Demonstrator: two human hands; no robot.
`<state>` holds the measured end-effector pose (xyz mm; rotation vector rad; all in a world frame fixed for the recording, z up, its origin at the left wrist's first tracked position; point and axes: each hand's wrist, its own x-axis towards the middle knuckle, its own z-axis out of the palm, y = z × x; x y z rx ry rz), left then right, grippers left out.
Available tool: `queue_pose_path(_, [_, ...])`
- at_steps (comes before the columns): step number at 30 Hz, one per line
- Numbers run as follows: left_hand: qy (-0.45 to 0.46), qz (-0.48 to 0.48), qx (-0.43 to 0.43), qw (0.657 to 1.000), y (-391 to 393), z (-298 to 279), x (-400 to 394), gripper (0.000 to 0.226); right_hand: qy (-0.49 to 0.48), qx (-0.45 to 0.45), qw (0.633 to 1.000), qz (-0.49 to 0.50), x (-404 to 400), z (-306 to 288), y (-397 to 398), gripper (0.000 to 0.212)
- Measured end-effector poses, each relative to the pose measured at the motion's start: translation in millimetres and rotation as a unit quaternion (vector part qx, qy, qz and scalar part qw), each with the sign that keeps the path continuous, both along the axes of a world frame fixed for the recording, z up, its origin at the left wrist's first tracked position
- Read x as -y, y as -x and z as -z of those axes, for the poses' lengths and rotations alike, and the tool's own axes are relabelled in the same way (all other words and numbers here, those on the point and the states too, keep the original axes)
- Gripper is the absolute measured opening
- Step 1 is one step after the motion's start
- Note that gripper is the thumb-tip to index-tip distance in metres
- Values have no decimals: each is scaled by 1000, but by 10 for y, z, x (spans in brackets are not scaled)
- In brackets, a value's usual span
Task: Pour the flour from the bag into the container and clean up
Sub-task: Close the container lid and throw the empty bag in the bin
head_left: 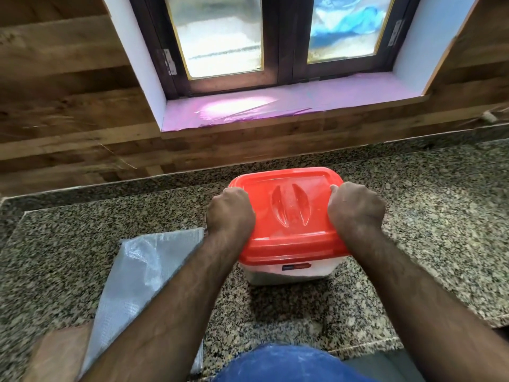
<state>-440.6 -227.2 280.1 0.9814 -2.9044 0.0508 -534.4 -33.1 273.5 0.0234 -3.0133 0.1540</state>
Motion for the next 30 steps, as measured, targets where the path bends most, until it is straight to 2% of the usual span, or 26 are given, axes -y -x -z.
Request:
queue_pose_path(1, [5,15,-13,1000,-66,43,-18,42,8,0,1000,-10,-11,21,-38,55])
queue_pose_path(3, [-26,55,-83,995,-268,185,-18,53,58,-15,998,-36,-44,121,-168,61])
queue_pose_path(5, [-111,142,-156,971,-501,359,-3,67,155,-42,984,-72,-91,245,-308,63])
queue_pose_path(7, [-139,230,-197,943,-636,524,19,76,218,-112,962,-121,-121,374,-369,52])
queue_pose_path(9, [-126,255,-227,931,-639,629,45,78,228,-177,942,-174,-147,472,-385,43])
queue_pose_path(15, [-104,249,-273,923,-482,694,88,70,210,-317,869,-317,-286,784,-261,34])
queue_pose_path(17, [-105,243,-280,923,-417,698,86,70,217,-347,849,-335,-286,864,-155,33])
queue_pose_path(20, [-112,239,-272,925,-214,665,172,72,225,-358,842,-336,-181,871,84,32])
queue_pose_path(25, [-116,228,-226,940,320,531,454,81,209,-343,852,-335,167,771,647,36])
queue_pose_path(30, [-97,199,-144,964,878,405,803,98,181,-286,873,-351,494,745,1186,53])
